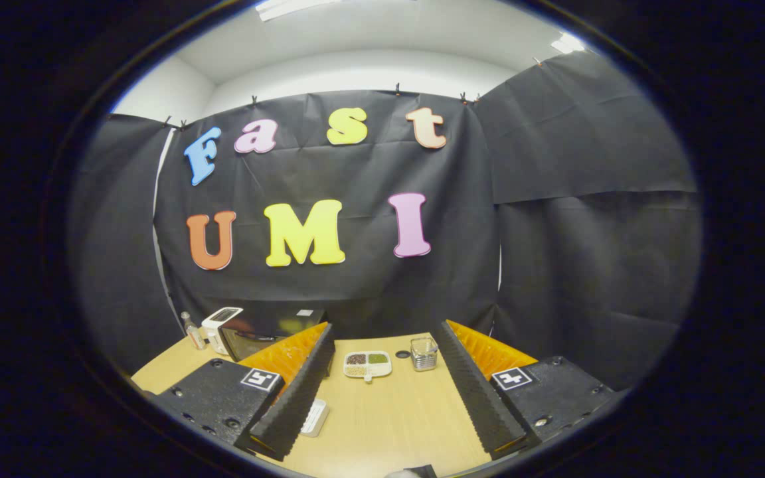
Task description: Open the toaster oven, put the food inside, and close the toaster oven door.
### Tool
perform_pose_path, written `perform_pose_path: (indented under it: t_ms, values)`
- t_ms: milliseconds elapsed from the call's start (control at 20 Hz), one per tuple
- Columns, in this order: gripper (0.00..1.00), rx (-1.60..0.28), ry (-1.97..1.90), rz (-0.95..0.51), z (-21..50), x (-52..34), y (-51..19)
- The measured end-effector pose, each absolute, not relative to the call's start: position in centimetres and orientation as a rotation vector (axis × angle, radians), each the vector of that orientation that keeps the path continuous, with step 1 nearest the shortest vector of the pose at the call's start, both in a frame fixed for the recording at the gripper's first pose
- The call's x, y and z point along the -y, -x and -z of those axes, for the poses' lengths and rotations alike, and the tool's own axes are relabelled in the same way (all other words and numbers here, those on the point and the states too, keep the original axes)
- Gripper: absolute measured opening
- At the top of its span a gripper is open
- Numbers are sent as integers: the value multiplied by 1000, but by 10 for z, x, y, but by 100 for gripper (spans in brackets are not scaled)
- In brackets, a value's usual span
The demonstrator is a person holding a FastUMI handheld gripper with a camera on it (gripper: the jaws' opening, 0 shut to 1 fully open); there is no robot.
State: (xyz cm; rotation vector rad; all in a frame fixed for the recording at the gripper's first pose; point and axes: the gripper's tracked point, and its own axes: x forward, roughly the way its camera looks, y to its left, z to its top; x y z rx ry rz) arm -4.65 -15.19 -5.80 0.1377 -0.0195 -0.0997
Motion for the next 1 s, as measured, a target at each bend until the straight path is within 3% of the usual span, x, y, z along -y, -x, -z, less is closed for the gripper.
perform_pose_path:
  t_ms: [1000]
  values:
    - [100, 52, -75, 45, 42, 127, 51]
